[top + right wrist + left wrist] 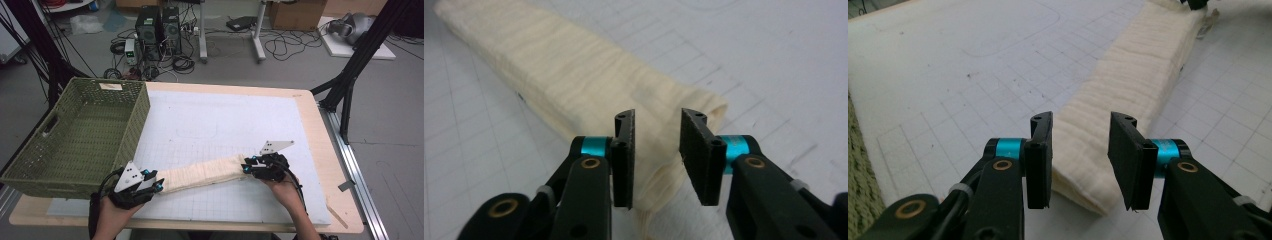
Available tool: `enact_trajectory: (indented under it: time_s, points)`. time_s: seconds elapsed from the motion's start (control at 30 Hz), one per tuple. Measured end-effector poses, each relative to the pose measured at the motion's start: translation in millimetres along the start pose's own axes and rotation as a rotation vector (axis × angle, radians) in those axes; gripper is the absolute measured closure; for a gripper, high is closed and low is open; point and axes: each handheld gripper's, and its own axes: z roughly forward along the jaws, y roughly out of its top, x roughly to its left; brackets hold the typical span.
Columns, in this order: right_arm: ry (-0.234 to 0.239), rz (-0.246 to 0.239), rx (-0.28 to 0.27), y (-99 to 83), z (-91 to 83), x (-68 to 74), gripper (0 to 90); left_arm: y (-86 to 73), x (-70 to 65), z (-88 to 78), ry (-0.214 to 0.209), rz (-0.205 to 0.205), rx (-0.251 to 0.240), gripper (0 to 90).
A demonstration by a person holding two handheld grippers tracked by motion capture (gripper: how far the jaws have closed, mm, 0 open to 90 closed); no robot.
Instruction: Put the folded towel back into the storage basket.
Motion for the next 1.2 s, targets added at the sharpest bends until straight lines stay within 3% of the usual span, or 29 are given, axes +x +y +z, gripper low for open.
enact_trajectory:
  time_s: [0.13,0.27,0.6,1.07,1.2]
  points:
    - [0.019,0.008,0.029,-8.2,1.6,3.3,73.6,6.9,0.7,8.5,-0.043,0.030,-0.007,62.4]
    - [0.018,0.010,0.037,-12.1,2.2,5.1,71.5,13.0,-0.7,20.6,-0.093,0.060,-0.011,61.2]
    - [-0.003,0.028,-0.052,-14.3,-17.4,6.2,62.4,32.5,-5.2,48.4,-0.189,0.136,-0.012,56.8]
    - [-0.031,0.051,-0.117,-24.0,-43.9,8.6,54.6,58.5,-5.5,81.7,-0.276,0.175,-0.044,49.3]
    - [-0.042,0.053,-0.132,-26.2,-47.7,7.1,53.0,64.9,-13.4,93.9,-0.313,0.234,0.008,47.2]
